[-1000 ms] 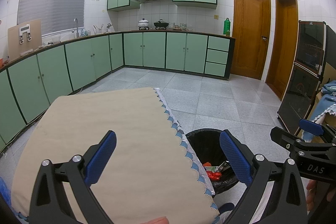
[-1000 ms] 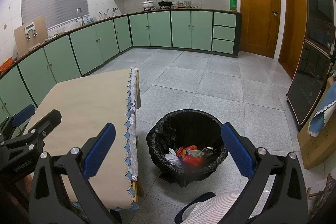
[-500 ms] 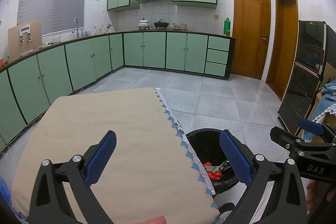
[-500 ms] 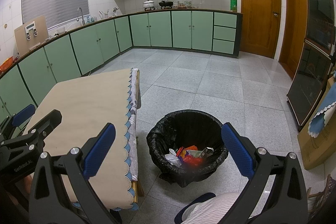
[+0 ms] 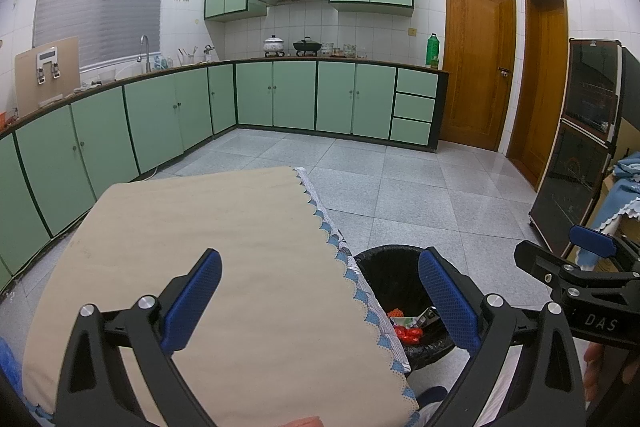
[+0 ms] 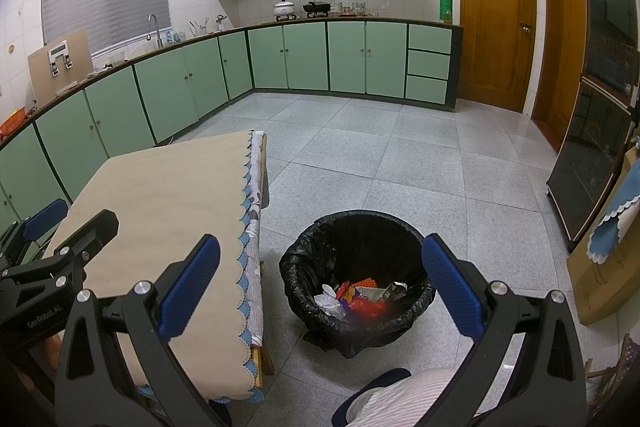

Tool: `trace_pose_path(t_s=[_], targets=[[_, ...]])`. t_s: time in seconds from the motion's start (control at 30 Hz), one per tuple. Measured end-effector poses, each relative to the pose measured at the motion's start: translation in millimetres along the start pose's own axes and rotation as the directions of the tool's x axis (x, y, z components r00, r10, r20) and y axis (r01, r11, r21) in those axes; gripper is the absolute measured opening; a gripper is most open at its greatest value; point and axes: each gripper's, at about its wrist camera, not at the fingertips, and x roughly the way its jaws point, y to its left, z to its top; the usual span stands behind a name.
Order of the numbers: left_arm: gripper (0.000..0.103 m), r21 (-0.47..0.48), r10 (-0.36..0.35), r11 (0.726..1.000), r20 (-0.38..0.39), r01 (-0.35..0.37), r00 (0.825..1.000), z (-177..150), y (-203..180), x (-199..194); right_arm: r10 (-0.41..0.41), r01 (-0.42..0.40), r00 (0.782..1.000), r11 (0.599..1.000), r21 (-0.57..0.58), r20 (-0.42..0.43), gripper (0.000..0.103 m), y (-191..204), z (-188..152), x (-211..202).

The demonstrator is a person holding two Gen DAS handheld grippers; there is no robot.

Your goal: Collect trash

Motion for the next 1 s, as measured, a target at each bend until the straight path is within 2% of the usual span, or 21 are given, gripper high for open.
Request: trace_pose_path(t_s=[1.0], targets=[[0.097, -0.007, 0.008, 1.000, -0.009, -0.008, 1.000, -2.7, 2.9, 0.6, -0.001, 0.001, 1.000, 1.000, -0.004, -0.001, 0.098, -1.1, 1.9, 0.9]])
